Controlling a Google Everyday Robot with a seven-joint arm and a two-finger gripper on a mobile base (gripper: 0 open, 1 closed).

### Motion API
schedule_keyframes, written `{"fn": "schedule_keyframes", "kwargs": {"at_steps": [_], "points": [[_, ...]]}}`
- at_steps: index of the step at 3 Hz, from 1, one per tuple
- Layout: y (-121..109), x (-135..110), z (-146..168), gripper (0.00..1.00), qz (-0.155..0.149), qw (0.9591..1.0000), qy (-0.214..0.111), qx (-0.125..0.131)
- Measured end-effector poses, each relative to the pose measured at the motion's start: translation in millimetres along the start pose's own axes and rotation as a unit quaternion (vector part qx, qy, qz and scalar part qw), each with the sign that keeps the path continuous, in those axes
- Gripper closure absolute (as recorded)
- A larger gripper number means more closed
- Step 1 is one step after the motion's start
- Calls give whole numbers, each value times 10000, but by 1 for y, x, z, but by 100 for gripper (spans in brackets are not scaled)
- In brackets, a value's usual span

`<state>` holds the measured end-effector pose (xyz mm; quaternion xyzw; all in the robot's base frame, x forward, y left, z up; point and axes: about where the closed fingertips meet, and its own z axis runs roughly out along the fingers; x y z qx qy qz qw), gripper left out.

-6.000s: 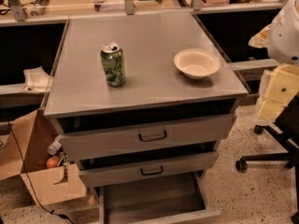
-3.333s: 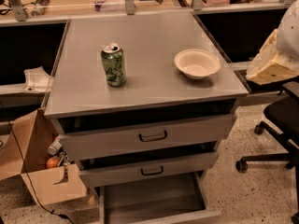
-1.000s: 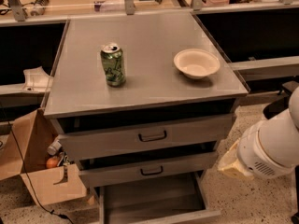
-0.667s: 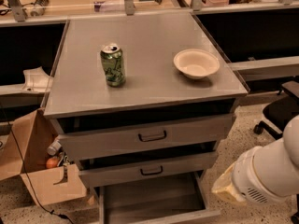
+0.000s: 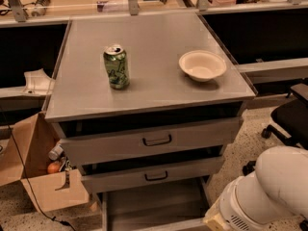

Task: Close bottom drawer

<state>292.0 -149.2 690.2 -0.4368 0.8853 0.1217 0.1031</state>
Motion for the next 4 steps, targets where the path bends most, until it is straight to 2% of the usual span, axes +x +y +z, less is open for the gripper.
{"fn": "schedule_keyframes", "kwargs": {"at_steps": [1,2,3,4], "points": [[2,2,4,100,19,10000,-13,-19],[18,17,36,100,157,9997,-106,-157],[27,32,100,100,307,9992,62,-264],[30,38,138,100,545,9978,188,-331]]}}
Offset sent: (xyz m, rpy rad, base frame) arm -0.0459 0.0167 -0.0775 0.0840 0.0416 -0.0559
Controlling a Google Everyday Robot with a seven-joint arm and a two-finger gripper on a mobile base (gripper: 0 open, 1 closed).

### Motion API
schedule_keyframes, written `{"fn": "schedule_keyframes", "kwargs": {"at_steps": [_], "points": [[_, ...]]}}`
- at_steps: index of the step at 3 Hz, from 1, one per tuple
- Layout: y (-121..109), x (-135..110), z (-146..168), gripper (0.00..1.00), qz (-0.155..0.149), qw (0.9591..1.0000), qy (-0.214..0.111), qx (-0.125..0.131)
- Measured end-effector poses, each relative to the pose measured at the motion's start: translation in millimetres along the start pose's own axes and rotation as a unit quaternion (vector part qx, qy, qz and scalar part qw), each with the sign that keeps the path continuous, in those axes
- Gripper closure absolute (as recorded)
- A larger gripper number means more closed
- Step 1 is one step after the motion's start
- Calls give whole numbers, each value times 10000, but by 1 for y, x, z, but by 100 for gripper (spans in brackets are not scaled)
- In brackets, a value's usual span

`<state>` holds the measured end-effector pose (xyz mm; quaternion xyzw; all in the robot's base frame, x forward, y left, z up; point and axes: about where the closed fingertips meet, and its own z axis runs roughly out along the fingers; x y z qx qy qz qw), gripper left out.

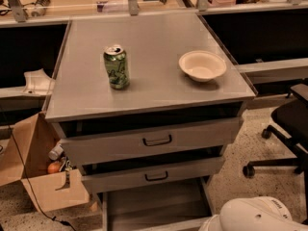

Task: Close bottom drawer

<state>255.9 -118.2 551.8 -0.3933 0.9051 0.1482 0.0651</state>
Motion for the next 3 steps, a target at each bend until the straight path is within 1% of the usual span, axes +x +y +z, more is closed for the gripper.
{"fn": "schedule_keyframes", "kwargs": {"at_steps": [2,3], "points": [[1,2,-4,100,152,9999,-47,-3],[1,2,-4,100,152,9999,-47,-3]]}}
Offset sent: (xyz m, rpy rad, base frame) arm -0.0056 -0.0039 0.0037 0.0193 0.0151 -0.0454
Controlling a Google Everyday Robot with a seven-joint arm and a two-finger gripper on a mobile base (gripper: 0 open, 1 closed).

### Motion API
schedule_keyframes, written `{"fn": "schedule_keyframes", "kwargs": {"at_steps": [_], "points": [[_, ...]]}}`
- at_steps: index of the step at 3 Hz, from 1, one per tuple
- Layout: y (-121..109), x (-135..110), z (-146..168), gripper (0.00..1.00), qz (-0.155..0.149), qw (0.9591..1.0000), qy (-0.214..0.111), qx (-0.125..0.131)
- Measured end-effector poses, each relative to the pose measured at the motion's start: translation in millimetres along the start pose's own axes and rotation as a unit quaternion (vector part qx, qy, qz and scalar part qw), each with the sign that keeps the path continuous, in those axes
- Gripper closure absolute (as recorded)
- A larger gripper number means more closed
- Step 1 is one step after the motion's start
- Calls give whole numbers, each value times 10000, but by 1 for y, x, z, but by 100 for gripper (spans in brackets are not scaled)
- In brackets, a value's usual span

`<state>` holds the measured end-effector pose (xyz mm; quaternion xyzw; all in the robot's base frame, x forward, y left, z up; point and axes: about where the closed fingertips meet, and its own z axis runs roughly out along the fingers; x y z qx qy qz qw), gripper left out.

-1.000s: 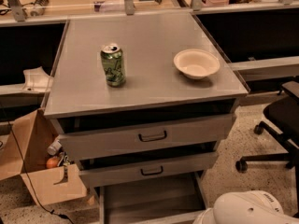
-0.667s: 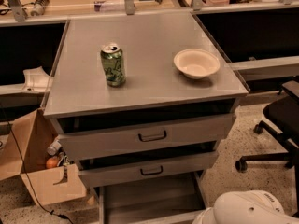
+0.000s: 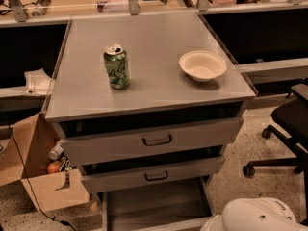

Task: Close bottom drawer

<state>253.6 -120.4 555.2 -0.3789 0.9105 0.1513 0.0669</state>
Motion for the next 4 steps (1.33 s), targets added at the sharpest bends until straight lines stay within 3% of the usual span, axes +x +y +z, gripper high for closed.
{"fn": "schedule_keyframes", "kwargs": {"at_steps": [1,2,3,4], "points": [[2,2,25,100,99,9999,-60,-46],[1,-8,94,100,338,9990,-177,-249],[0,-7,93,100,339,9990,-182,-236],[-13,6,123,100,745,9958,-358,-389]]}}
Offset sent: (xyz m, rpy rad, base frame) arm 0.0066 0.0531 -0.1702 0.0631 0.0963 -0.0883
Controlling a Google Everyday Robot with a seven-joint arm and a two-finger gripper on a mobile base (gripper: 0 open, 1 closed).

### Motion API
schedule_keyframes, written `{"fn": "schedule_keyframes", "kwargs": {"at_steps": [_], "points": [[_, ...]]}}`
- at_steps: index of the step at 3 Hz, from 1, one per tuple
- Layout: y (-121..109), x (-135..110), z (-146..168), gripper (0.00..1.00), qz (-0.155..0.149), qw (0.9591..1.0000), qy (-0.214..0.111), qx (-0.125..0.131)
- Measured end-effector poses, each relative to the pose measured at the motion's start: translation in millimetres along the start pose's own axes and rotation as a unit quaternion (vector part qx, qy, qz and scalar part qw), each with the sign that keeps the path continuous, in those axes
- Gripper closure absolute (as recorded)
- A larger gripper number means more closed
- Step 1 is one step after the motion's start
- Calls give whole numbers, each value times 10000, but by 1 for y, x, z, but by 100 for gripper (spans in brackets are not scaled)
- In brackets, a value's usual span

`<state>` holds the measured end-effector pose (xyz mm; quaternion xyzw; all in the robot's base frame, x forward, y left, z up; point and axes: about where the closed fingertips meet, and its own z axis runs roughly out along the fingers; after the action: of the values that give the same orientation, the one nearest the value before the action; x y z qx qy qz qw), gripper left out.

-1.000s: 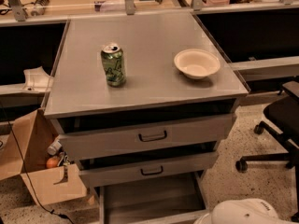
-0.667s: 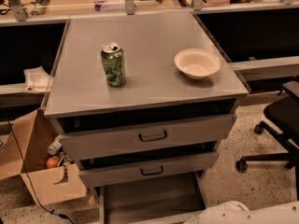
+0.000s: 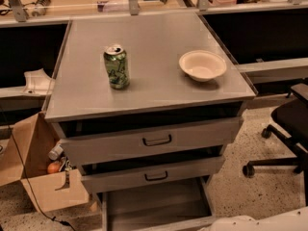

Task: Close bottom drawer

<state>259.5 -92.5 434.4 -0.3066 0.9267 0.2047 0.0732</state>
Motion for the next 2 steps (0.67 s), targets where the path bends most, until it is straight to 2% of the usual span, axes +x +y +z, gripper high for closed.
{"fn": "schedule_keyframes", "kwargs": {"at_steps": [1,2], "points": [[-21,10,20,100,297,9995,-120,-28],[-41,26,43,100,590,9982,-36,-31]]}}
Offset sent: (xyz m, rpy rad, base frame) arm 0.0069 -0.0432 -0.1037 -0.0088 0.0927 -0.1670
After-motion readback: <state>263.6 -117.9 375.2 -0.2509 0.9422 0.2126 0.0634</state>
